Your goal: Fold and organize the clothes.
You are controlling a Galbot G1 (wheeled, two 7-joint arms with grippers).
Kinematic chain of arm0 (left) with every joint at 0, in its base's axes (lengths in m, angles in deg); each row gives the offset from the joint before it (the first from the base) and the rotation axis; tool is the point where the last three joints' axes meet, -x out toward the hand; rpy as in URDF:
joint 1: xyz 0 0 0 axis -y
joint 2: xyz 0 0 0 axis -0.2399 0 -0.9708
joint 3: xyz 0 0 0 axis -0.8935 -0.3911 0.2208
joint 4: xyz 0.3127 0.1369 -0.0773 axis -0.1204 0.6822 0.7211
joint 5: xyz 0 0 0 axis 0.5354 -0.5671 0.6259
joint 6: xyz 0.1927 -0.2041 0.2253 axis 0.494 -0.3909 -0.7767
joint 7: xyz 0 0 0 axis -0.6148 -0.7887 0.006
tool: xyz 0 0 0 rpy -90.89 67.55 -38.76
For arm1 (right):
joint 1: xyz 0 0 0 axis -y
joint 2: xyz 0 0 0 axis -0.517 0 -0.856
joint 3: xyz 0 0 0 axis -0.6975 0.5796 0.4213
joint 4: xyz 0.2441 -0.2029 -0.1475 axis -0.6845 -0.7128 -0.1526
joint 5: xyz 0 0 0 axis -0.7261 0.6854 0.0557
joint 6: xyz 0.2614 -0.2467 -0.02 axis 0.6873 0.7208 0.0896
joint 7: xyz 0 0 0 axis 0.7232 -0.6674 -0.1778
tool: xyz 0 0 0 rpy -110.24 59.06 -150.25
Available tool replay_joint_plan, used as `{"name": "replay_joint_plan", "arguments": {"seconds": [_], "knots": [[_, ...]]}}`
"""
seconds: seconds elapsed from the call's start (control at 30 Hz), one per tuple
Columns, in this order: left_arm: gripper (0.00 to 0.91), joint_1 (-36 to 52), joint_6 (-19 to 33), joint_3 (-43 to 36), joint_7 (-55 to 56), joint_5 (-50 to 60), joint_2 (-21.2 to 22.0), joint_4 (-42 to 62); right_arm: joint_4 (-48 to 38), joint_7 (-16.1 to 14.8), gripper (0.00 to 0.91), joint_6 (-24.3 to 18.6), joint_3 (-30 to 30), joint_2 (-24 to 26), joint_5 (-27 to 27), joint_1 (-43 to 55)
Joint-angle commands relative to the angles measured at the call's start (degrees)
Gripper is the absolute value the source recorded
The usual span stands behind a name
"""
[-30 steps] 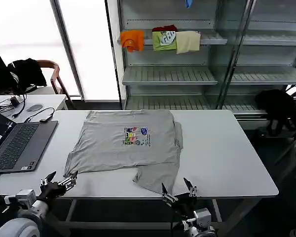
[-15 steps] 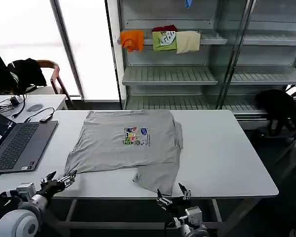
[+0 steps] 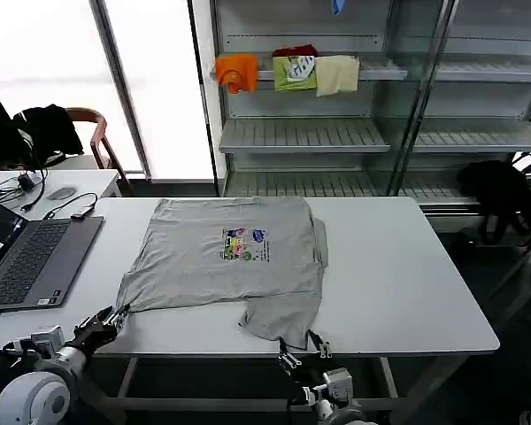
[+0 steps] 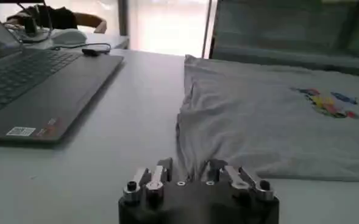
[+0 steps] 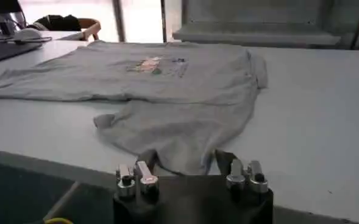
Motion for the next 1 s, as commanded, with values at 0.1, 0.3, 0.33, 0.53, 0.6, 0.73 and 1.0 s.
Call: {"name": "replay_joint_plan", "arguments": {"seconds": [0.1, 0.3, 0.33, 0.53, 0.6, 0.73, 1.0], "knots": [[0.020, 0.45, 0.03, -0.15, -0.25, -0.34, 0.00, 0.75, -0.91, -0.04, 0.000, 0.60, 0.43, -0.32, -0.36, 0.26], [0.020, 0.31, 0.31, -0.31, -1.00, 0.68, -0.01, 0.81, -0.86, -0.08, 0.000, 0.28, 0.40, -0.35, -0.28, 0.32], [0.020, 0.26, 0.39, -0.34, -1.15, 0.89, -0.02, 0.67, -0.76, -0.04, 0.000, 0.23, 0.42, -0.39, -0.25, 0.29], [0.010, 0.26, 1.72, -0.43, -1.44, 1.15, -0.08, 0.36, -0.56, 0.11, 0.000, -0.65, 0.51, -0.37, 0.68, 0.24], [0.010, 0.24, 2.12, -0.42, -1.42, 1.26, -0.07, 0.39, -0.24, 0.13, 0.000, -0.73, 0.41, -0.31, 0.79, 0.11], [0.010, 0.07, 2.77, -0.39, -1.39, 1.20, -0.14, 0.00, 0.59, 0.16, 0.000, -0.96, 0.25, -0.01, 1.08, -0.18], [0.010, 0.78, 3.94, 0.12, -0.62, -0.67, -0.41, -2.59, 4.15, 0.33, 0.000, -1.00, -0.28, 0.66, 2.01, -0.32]]}}
